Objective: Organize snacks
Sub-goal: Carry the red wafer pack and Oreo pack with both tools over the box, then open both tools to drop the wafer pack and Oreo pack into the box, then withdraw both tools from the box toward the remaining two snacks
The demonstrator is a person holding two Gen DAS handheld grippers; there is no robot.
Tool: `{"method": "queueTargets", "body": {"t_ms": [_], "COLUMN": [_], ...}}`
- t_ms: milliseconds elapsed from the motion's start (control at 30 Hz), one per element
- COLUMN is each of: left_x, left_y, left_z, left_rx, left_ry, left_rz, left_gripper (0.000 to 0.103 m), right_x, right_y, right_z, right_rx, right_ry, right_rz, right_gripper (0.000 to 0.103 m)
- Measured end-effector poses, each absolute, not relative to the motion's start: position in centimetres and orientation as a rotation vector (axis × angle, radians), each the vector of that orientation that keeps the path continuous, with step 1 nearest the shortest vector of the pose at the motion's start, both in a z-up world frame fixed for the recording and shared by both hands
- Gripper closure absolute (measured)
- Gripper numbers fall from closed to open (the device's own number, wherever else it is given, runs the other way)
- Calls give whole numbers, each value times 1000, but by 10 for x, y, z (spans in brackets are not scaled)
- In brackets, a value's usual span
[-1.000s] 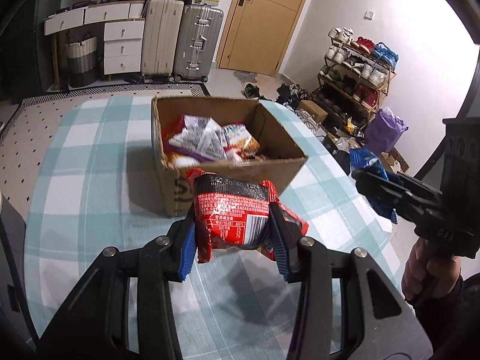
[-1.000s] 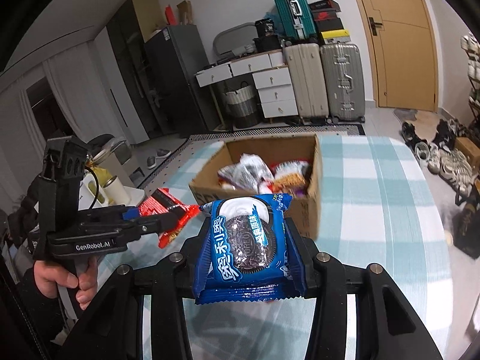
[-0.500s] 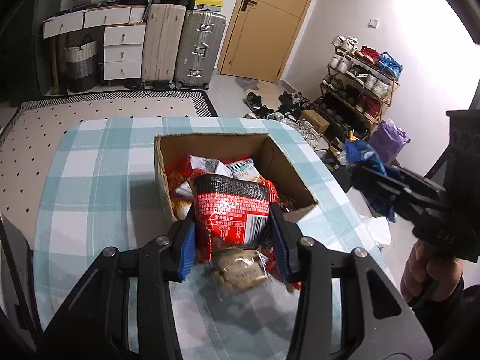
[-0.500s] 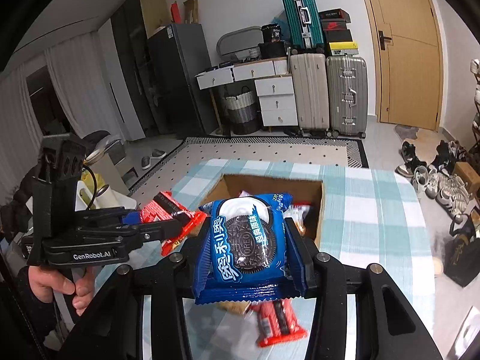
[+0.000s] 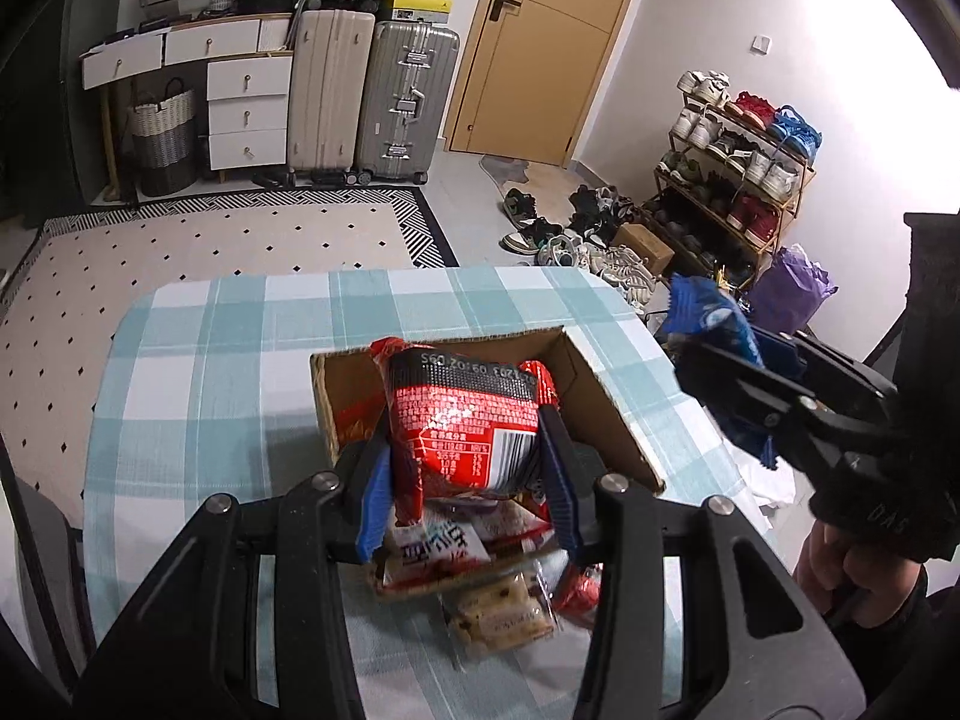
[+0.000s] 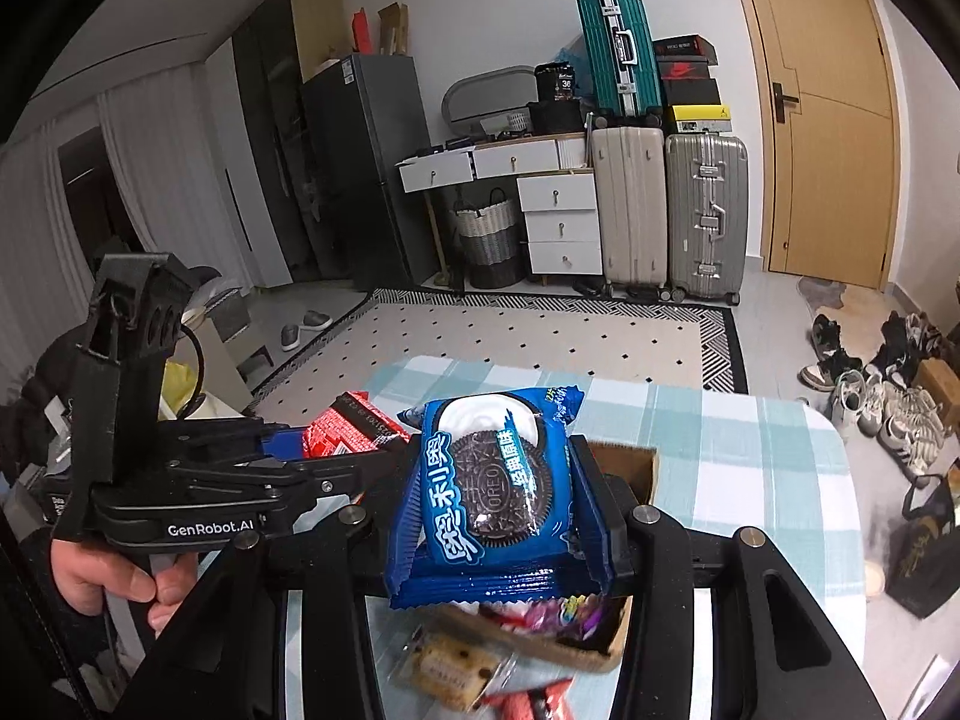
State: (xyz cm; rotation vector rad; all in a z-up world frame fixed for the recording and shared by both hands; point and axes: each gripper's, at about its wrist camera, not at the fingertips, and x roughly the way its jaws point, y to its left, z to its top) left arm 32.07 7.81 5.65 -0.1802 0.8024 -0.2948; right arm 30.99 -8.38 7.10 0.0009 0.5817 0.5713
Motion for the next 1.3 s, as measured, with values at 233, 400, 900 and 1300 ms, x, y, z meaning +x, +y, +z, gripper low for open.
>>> {"method": "queueTargets", "body": {"t_ms": [233, 400, 900, 1300], "left_x": [350, 365, 391, 359], "left_y": [70, 68, 72, 74], "left_z": [42, 20, -20, -2], "left_rx": [-173, -173, -191, -169], "left_ry": [833, 867, 926, 903], "left_rz": [-294, -295, -253, -233], "left_gripper": [63, 63, 33, 29], "right_x": [343, 359, 374, 340], "right_y": [-79, -76, -87, -110], "right_z": [58, 35, -11, 9], "right_rx": [-1, -14, -24, -29], "right_ry": [618, 655, 663, 611], "right_rz": [563, 555, 517, 488], "right_gripper": [58, 58, 22, 19]}}
